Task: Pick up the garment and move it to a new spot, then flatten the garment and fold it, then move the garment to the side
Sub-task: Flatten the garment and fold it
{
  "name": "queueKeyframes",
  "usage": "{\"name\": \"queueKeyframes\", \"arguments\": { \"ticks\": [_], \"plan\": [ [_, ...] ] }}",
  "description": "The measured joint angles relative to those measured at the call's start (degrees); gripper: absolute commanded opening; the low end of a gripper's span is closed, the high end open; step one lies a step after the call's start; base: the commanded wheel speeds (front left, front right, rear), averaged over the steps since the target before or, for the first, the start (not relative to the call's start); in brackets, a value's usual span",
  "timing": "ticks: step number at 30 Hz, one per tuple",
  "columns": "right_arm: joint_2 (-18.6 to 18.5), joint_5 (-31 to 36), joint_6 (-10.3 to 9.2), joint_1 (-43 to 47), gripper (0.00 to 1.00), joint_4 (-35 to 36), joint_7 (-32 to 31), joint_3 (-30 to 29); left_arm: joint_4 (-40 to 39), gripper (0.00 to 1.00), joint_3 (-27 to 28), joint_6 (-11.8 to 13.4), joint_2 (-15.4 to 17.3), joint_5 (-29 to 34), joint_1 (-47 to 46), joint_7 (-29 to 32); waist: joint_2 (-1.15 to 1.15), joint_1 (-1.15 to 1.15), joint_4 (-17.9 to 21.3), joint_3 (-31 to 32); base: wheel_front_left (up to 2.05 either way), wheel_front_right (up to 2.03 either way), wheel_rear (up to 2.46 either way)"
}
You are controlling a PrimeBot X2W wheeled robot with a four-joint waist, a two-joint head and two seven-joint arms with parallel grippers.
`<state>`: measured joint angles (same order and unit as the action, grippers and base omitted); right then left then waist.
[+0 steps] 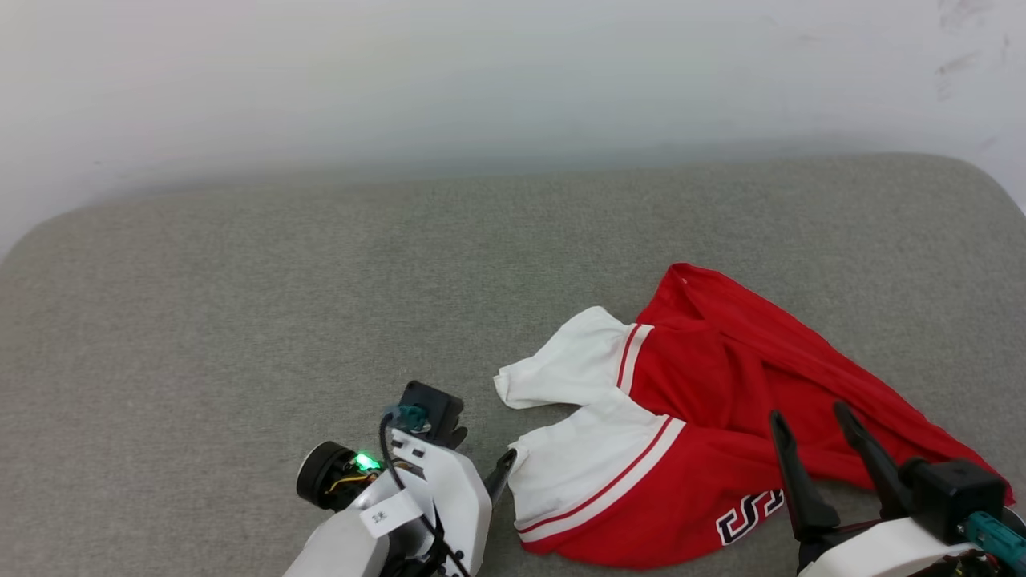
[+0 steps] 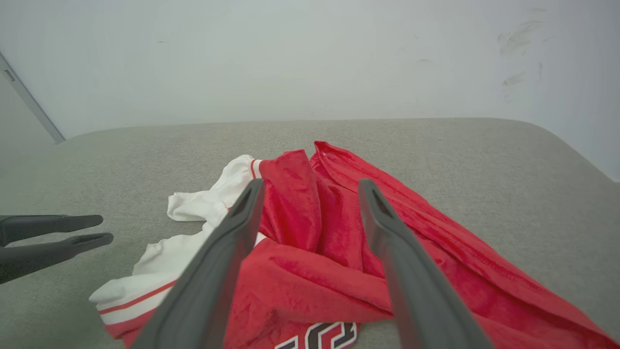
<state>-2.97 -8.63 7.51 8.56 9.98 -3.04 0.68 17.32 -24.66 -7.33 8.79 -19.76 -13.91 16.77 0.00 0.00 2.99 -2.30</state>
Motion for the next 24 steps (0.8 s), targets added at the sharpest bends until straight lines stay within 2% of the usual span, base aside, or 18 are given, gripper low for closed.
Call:
{"name": "queueKeyframes", "arguments": {
  "ticks": [6, 15, 16, 17, 18, 19, 24],
  "plan": [
    [0.0, -1.1, 0.00, -1.6, 1.00, -0.9, 0.6, 0.6, 3.0, 1.00, -7.6, -0.1, 2.1, -2.9, -6.1, 9.1, 0.00, 0.00, 1.9, -2.4, 0.00, 0.00, 0.00],
    [0.0, -2.0, 0.00, -2.9, 1.00, -2.6, 1.3, 1.2, 9.1, 1.00, -20.0, -0.1, 5.3, -5.6, -14.5, 16.6, 0.00, 0.00, 4.4, -5.3, 0.00, 0.00, 0.00],
    [0.0, -2.7, 0.00, -3.1, 1.00, -3.0, 1.7, 1.0, 10.5, 0.51, -23.7, -0.1, 6.0, -7.8, -17.2, 19.7, 0.00, 0.00, 4.9, -5.7, 0.00, 0.00, 0.00],
    [0.0, -2.8, 0.00, -3.2, 1.00, -3.1, 1.9, 1.0, 10.9, 0.38, -24.5, -0.1, 6.2, -8.8, -17.8, 20.0, 0.00, 0.00, 5.0, -5.8, 0.00, 0.00, 0.00],
    [0.0, -2.8, 0.00, -3.4, 1.00, -3.3, 2.0, 1.1, 11.2, 0.09, -25.4, -0.1, 6.5, -9.2, -18.3, 20.1, 0.00, 0.00, 5.0, -5.8, 0.00, 0.00, 0.00],
    [0.0, -2.9, 0.00, -3.5, 1.00, -3.5, 2.1, 1.1, 11.5, 0.00, -26.0, -0.1, 6.7, -9.7, -18.8, 20.0, 0.00, 0.00, 5.1, -5.8, 0.00, 0.00, 0.00],
    [0.0, -3.5, 0.00, -3.6, 1.00, -4.4, 2.5, 0.6, 13.6, 0.00, -26.6, -0.1, 7.2, -10.8, -19.6, 15.4, 0.00, 0.01, 5.0, -5.5, 0.00, 0.00, 0.00]
  ]
}}
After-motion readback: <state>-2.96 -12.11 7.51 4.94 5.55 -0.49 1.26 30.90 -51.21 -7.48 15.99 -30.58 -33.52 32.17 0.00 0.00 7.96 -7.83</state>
